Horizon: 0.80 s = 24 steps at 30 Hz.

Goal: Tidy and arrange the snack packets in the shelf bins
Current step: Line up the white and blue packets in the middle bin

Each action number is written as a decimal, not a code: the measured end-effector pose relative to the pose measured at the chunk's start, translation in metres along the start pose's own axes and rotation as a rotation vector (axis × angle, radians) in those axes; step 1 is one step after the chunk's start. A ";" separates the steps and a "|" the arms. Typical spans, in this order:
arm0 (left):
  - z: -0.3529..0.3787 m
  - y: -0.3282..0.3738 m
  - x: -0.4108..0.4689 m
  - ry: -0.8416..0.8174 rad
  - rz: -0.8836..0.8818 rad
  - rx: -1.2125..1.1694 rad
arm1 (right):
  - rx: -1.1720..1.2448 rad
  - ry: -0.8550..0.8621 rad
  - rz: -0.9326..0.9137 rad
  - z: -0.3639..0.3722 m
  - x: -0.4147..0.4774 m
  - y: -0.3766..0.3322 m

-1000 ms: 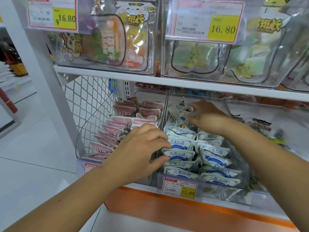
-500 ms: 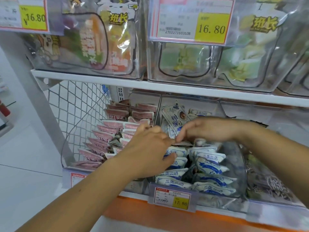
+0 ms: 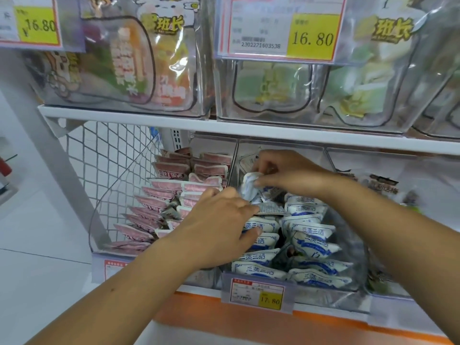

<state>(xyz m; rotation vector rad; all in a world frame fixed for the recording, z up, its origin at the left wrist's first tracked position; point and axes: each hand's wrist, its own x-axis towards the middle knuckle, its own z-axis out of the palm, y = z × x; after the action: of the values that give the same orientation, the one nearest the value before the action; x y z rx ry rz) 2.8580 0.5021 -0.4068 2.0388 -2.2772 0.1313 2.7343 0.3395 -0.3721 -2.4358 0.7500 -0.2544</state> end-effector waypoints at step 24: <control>-0.013 0.023 0.006 0.288 -0.068 -0.524 | 0.426 0.223 0.229 -0.014 -0.121 -0.013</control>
<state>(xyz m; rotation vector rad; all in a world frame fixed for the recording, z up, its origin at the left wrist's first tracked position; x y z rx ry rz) 2.8340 0.5001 -0.3936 1.6947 -1.8244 -0.1524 2.6356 0.4108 -0.3546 -1.9224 0.9536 -0.5423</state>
